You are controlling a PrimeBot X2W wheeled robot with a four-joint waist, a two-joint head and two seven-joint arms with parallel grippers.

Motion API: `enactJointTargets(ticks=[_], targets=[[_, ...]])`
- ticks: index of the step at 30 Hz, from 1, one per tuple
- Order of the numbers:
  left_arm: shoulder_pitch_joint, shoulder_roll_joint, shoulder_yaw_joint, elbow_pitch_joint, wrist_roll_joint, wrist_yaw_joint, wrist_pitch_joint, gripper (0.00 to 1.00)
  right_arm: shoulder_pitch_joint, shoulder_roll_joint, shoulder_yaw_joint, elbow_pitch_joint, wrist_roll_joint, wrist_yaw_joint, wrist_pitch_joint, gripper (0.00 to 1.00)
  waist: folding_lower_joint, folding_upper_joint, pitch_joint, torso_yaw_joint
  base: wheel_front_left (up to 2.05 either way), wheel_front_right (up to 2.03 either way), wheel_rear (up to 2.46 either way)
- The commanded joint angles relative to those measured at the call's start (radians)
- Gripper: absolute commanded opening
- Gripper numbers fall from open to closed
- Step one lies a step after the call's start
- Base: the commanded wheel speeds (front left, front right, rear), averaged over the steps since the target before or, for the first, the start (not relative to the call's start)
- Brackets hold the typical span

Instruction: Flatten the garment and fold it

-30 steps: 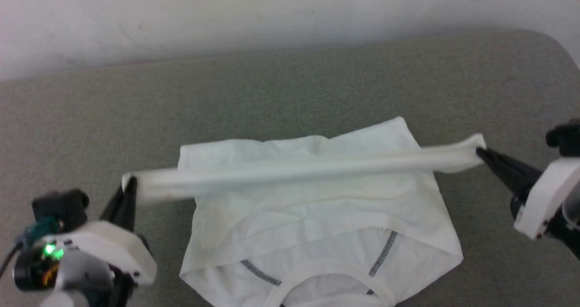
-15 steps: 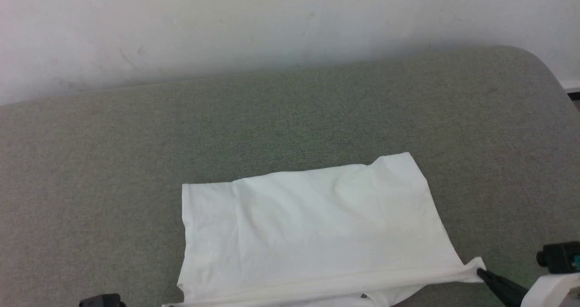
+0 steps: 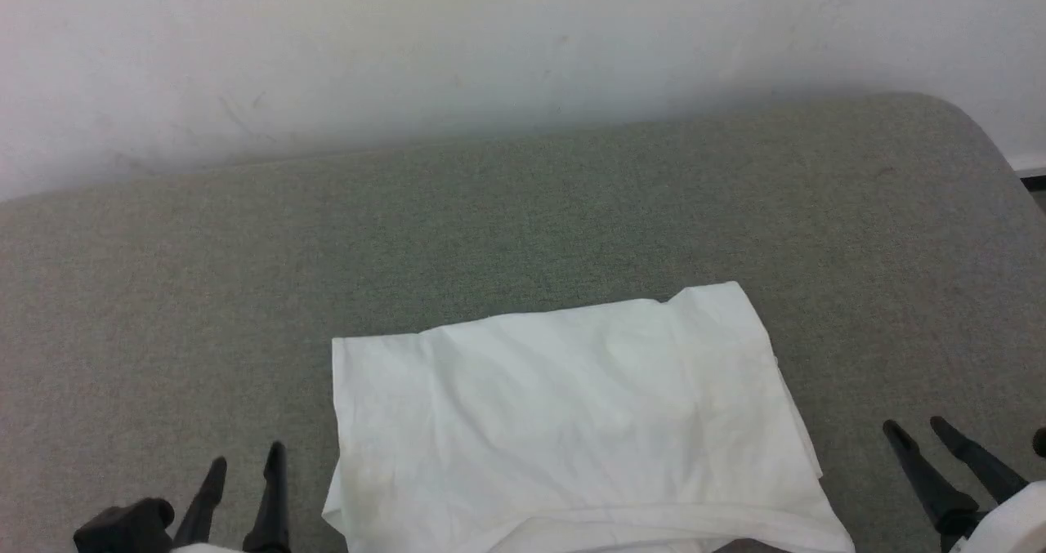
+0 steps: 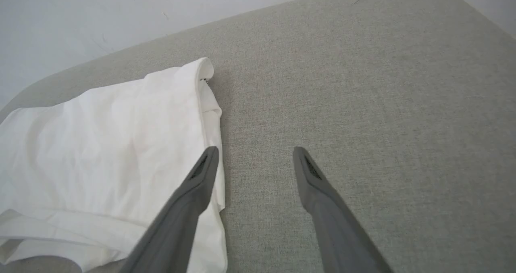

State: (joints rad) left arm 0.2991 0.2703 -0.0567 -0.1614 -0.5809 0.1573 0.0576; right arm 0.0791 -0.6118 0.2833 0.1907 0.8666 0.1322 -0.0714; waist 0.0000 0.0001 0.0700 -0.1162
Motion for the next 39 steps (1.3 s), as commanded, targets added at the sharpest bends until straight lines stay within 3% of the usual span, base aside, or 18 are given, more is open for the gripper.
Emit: enactJointTargets(ticks=[1, 5, 11, 19, 28, 33, 34, 36, 39], targets=[[-0.043, -0.013, 0.000, 0.004, 0.034, -0.010, -0.067, 1.00, 0.024, 0.042, -0.073, -0.047, -0.049, -0.002, 0.044, 1.00, 0.0000, -0.0001, -0.003, 0.004, 0.00, 0.00, 0.00], [-0.101, -0.028, -0.013, 0.041, 0.094, -0.021, -0.200, 1.00, 0.017, 0.109, -0.163, -0.111, -0.115, -0.002, 0.180, 1.00, 0.0000, -0.0001, -0.001, 0.016, 0.00, 0.00, 0.00], [-0.191, -0.037, -0.039, 0.149, 0.165, -0.069, -0.306, 1.00, -0.046, 0.150, -0.165, -0.094, -0.159, -0.002, 0.361, 1.00, 0.0000, -0.0001, 0.020, 0.069, 0.00, 0.00, 0.00], [-0.236, -0.067, 0.022, 0.159, 0.252, -0.115, -0.319, 1.00, -0.152, 0.179, -0.097, 0.001, -0.138, -0.002, 0.454, 1.00, 0.0000, -0.0001, 0.042, 0.115, 0.00, 0.00, 0.00], [-0.227, -0.114, 0.083, 0.152, 0.376, -0.168, -0.319, 1.00, -0.243, 0.196, -0.006, 0.256, -0.138, -0.002, 0.549, 1.00, 0.0000, -0.0001, 0.056, 0.151, 0.00, 0.00, 0.00], [-0.217, -0.132, 0.107, 0.161, 0.411, -0.188, -0.319, 1.00, -0.248, 0.230, 0.065, 0.338, -0.090, -0.002, 0.634, 1.00, 0.0000, -0.0001, 0.046, 0.154, 0.00, 0.00, 0.00], [-0.215, -0.135, 0.110, 0.161, 0.416, -0.192, -0.319, 1.00, -0.249, 0.236, 0.078, 0.345, -0.072, -0.002, 0.658, 0.72, 0.0000, -0.0001, 0.044, 0.153, 0.00, 0.00, 0.00], [-0.213, -0.138, 0.117, 0.164, 0.425, -0.199, -0.319, 1.00, -0.256, 0.239, 0.098, 0.343, -0.043, -0.002, 0.680, 0.00, 0.0000, -0.0001, 0.040, 0.149, 0.00, 0.00, 0.00], [-0.211, -0.143, 0.129, 0.167, 0.434, -0.206, -0.319, 1.00, -0.276, 0.223, 0.112, 0.312, -0.030, -0.002, 0.645, 0.00, 0.0000, -0.0001, 0.031, 0.142, 0.00, 0.00, 0.00]])
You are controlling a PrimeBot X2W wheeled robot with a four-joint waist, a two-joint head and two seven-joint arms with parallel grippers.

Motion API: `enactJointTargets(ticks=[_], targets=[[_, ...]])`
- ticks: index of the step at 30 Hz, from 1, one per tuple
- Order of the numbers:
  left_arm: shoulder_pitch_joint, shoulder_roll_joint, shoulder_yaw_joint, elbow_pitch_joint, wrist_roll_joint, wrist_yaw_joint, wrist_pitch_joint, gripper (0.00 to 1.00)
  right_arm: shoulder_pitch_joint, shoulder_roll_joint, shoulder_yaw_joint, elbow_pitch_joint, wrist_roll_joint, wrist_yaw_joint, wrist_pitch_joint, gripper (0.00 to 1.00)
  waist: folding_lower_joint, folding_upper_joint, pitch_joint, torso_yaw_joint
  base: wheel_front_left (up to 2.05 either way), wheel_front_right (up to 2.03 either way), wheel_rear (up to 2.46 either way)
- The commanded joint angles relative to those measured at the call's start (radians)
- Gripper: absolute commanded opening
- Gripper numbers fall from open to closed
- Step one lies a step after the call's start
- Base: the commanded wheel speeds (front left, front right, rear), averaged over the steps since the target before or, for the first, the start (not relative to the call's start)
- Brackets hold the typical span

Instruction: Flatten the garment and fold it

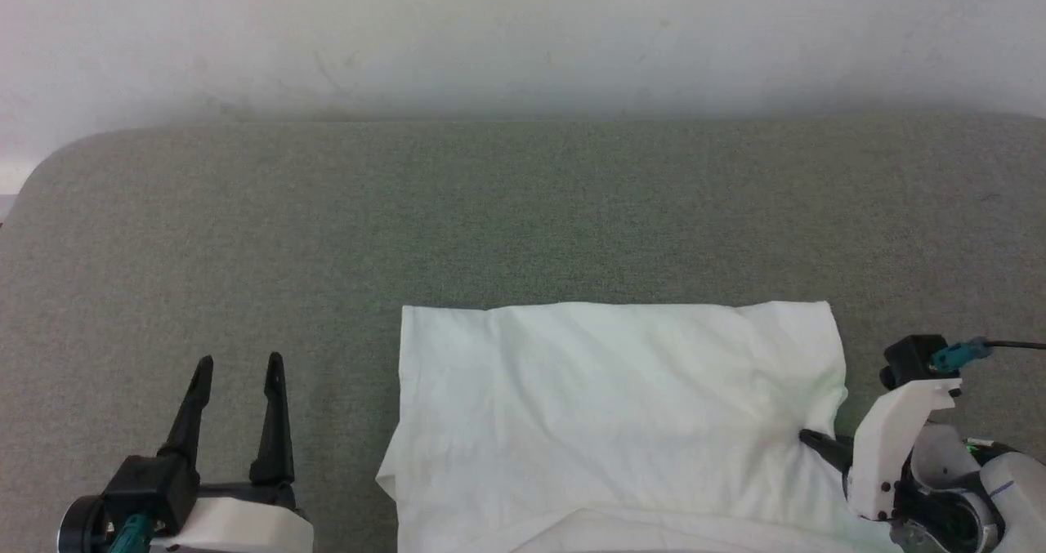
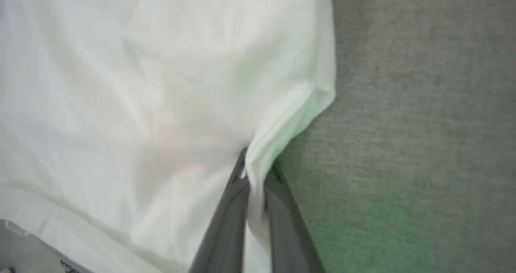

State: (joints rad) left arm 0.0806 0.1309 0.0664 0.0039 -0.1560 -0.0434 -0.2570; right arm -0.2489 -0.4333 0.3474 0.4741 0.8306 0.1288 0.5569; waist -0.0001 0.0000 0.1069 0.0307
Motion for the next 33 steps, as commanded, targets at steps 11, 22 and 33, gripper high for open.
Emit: enactJointTargets(ticks=[11, 22, 33], targets=[[0.037, -0.015, 0.033, 0.005, 0.035, -0.021, -0.005, 1.00, 0.120, -0.069, -0.087, -0.116, -0.043, 0.002, -0.165, 0.00, 0.0001, 0.0000, -0.041, -0.038, 0.00, 0.00, 0.00], [0.053, -0.034, 0.038, 0.004, 0.050, -0.027, -0.005, 1.00, 0.233, -0.030, -0.294, -0.212, 0.035, 0.002, -0.130, 0.00, 0.0001, 0.0000, -0.056, -0.058, 0.00, 0.00, 0.00], [0.015, -0.044, 0.013, 0.012, 0.058, -0.042, -0.005, 1.00, 0.163, 0.152, -0.116, -0.434, 0.329, 0.002, 0.006, 0.00, 0.0001, 0.0000, -0.055, -0.028, 0.00, 0.00, 0.00]])
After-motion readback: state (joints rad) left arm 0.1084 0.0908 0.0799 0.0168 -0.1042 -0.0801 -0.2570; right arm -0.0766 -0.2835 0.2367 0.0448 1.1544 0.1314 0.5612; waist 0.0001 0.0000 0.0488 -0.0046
